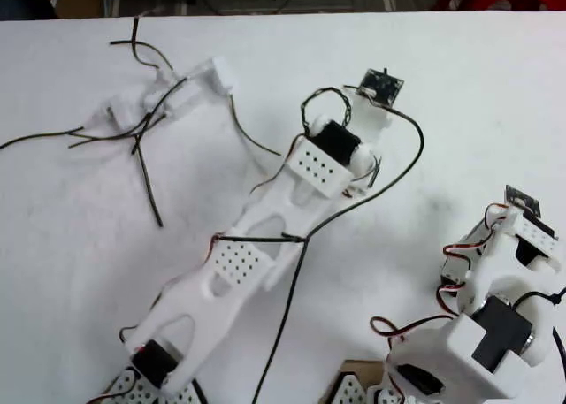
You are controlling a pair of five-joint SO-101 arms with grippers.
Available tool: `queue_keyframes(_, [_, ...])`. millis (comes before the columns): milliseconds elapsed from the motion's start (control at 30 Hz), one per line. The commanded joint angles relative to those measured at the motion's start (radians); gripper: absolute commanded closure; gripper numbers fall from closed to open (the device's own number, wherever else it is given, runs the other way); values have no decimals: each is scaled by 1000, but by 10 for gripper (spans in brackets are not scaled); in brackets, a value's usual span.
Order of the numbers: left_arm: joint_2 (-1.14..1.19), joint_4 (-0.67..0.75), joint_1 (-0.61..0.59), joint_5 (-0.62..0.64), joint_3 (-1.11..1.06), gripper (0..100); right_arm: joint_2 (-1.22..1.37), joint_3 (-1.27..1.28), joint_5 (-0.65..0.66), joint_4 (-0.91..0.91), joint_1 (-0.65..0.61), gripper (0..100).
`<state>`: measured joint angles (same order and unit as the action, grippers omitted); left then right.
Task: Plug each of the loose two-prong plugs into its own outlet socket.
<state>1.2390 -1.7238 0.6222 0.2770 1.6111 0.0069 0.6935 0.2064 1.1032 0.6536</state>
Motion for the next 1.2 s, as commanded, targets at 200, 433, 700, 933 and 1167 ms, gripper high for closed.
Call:
queue_keyframes(200, [-142, -48, -7, -43, 58, 976, -4, 5, 0, -25, -25, 981])
queue_keyframes(433, [-137, -38, -19, -44, 52, 976, -4, 5, 0, -25, -25, 981])
queue_keyframes(700, [-73, 52, -56, -46, 52, 976, -4, 5, 0, -25, -25, 981])
queue_keyframes(933, [-39, 64, -28, -46, 52, 976, -4, 5, 0, -25, -25, 981])
queue_keyframes(1167, [-35, 58, -5, -46, 46, 976, -4, 5, 0, -25, -25, 981])
